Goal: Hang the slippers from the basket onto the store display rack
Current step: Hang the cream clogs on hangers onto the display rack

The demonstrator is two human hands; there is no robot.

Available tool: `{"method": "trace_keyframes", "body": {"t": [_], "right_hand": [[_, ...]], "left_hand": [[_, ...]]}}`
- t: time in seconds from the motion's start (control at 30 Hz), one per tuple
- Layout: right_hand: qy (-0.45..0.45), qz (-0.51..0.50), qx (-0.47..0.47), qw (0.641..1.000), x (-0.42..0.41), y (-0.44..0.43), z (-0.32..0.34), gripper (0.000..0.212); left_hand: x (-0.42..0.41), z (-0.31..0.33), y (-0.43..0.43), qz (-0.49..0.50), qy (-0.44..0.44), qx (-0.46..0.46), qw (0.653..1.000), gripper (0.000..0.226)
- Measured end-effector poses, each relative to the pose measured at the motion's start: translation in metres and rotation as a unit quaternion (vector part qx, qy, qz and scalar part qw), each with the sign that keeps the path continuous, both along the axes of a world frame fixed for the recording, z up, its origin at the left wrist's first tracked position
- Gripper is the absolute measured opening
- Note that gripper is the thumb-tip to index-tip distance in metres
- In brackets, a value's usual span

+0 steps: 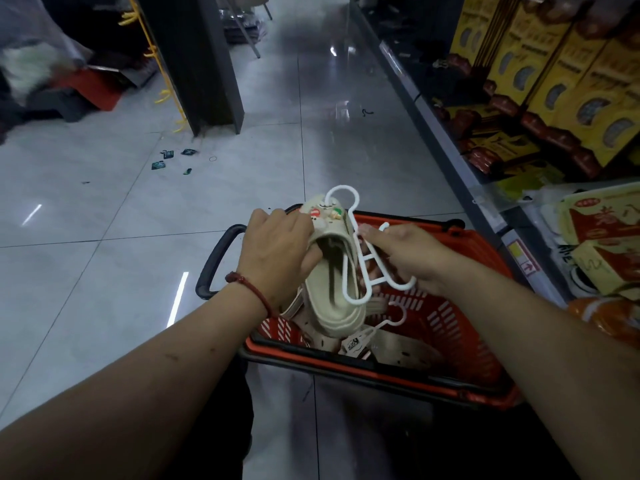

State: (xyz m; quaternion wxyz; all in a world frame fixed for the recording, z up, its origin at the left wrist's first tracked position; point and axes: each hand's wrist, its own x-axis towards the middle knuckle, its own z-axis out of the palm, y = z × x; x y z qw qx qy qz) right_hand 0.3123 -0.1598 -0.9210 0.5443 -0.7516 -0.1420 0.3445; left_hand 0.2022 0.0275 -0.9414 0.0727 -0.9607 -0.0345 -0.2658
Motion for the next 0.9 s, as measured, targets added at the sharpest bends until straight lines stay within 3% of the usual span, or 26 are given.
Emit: {"method": "trace_keyframes", "body": {"t": [0.17, 0.33, 0.63, 0.77, 0.9], "right_hand": [[-0.048, -0.085, -0.01, 0.995, 0.005, 0.004, -0.003, 0.043], [-0.118, -0.152, 0.024, 0.981, 0.009, 0.01, -0.001, 0.053], [-0.282, -0.109, 0.039, 0.952, 0.004, 0.018, 0.007, 0.053], [-0.288, -0.103, 0.052, 0.951, 0.004, 0.019, 0.005, 0.052], [-0.314, -0.071, 0.054, 0.945, 0.002, 0.026, -0.001, 0.056]], "left_hand": [[-0.002, -0.007, -0.01, -0.076, -0.007, 0.016, 0.997, 0.024], [-0.002, -0.001, -0.015, -0.071, -0.012, -0.017, 0.997, 0.026], [-0.005, 0.005, -0.026, -0.063, 0.048, -0.2, 0.977, 0.044], [-0.001, 0.007, -0.032, -0.033, -0.014, -0.25, 0.967, 0.054], [0.003, 0.014, -0.029, 0.032, -0.101, -0.384, 0.917, 0.05]]}}
